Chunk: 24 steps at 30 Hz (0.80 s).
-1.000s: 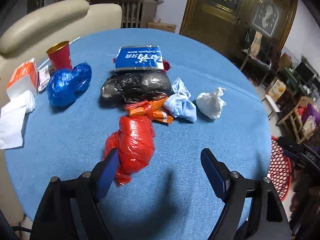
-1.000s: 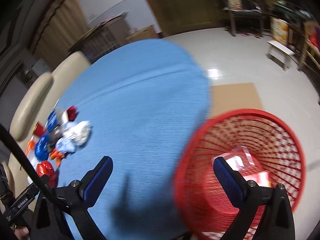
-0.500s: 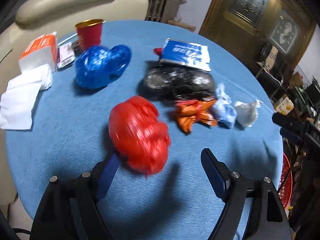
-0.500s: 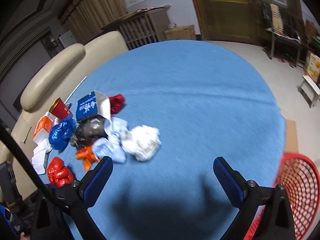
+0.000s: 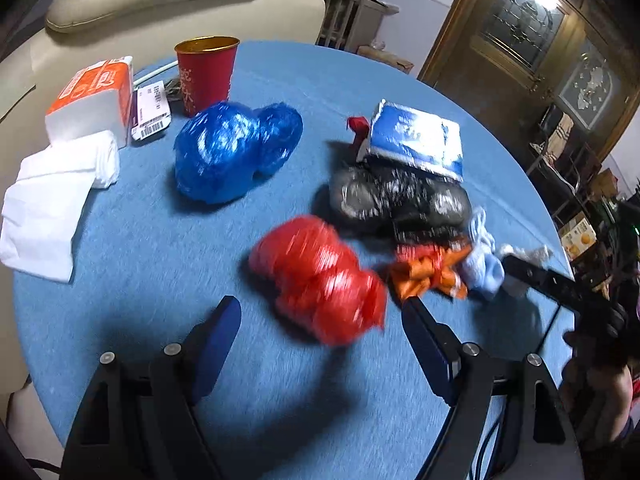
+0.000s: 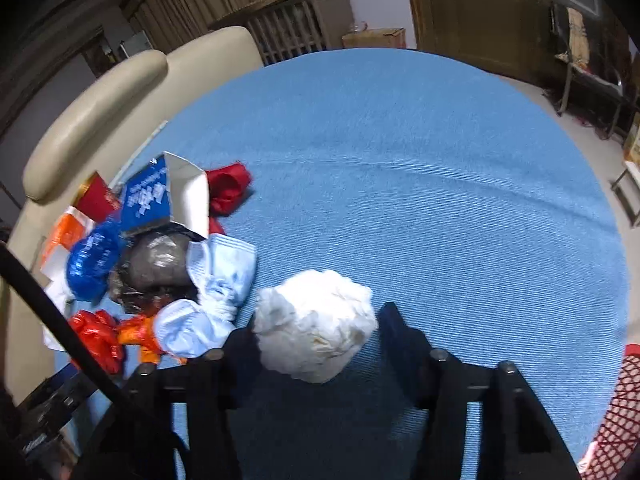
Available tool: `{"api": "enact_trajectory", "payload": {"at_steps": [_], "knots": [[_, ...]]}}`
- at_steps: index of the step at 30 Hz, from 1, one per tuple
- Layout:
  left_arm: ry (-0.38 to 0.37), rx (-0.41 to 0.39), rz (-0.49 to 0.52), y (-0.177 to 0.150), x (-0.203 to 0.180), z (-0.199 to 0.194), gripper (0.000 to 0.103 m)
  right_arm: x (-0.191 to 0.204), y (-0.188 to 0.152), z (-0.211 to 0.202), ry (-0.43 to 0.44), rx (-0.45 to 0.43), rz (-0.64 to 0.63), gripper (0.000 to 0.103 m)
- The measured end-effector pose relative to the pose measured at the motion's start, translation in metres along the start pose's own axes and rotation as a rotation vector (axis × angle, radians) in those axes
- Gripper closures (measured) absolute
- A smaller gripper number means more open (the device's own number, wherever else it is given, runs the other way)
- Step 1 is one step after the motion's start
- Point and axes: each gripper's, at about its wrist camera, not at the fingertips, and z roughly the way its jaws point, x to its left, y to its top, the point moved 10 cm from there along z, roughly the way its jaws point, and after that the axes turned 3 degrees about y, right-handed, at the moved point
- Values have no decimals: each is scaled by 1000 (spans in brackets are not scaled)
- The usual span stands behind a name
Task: Collect trash
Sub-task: 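Grasp the white tissue ball with the right gripper while the left gripper approaches the red bag, then grasp the red plastic bag with the left gripper while the right gripper drops the tissue into the basket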
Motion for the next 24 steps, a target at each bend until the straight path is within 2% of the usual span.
{"api": "enact_trajectory", "payload": {"at_steps": [2,4,6,7,16,24], "knots": [[-3,-3,-5,10,-6,7,20,2,0,0,10,1,-9,55],[40,23,2,11,-3,20,20,3,0,-1,14,-1,-13,56],[55,38,-4,9,0,27,49,1,-2,-2,25,-4,-3,59],[70,35,12,10,0,25,56,1,-3,-3,27,-5,-2,59],[102,26,40,3,-8,5,56,-21,-16,-29,38,-39,59,61],[101,-6,76,-1,-21,-19,56,-40,-22,-63,36,-93,107,61]]}}
